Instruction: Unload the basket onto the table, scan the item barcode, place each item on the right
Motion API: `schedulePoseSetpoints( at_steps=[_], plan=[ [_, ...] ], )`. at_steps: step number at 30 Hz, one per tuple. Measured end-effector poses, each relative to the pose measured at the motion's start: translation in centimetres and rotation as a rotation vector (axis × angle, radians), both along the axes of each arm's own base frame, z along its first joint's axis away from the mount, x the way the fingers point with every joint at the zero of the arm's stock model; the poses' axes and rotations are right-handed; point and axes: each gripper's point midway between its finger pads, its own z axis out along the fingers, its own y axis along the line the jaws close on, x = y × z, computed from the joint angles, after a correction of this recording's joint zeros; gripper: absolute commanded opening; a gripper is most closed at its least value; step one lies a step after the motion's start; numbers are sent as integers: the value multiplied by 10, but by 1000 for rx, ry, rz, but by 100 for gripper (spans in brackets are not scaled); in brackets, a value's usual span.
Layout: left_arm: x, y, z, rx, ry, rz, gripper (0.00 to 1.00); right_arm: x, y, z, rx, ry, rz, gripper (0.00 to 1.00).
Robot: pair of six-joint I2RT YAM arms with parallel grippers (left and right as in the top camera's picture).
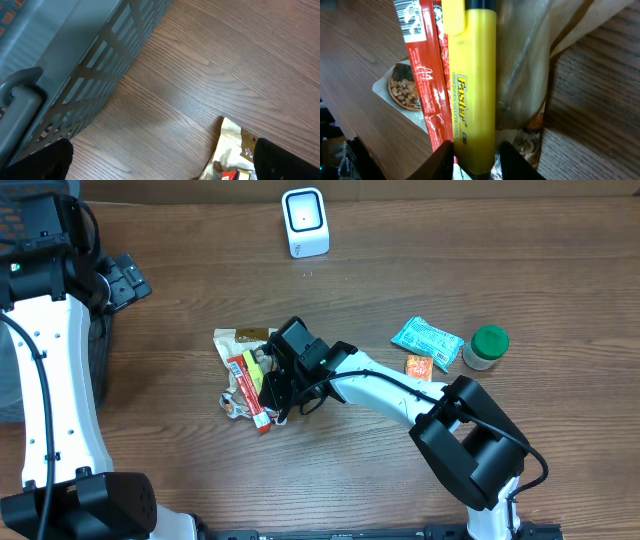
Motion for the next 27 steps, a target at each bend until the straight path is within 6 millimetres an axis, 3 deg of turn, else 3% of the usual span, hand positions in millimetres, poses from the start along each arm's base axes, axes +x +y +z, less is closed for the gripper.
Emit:
schedulePoseSetpoints(
  at_steps=[3, 10, 14, 18, 27],
  plan=[
    [0, 0, 0, 0, 0, 0, 100, 1, 0, 0, -1, -7, 2, 15],
    [0, 0, 0, 0, 0, 0, 100, 2, -1, 0, -5, -14, -2, 4],
    [0, 0, 0, 0, 0, 0, 100, 13, -8, 10, -46, -108, -8, 4],
    [0, 0, 0, 0, 0, 0, 100, 31, -18, 32, -145, -327, -7, 4],
    [0, 0, 0, 0, 0, 0, 100, 29, -22, 35, -387, -617, 47, 4]
  ],
)
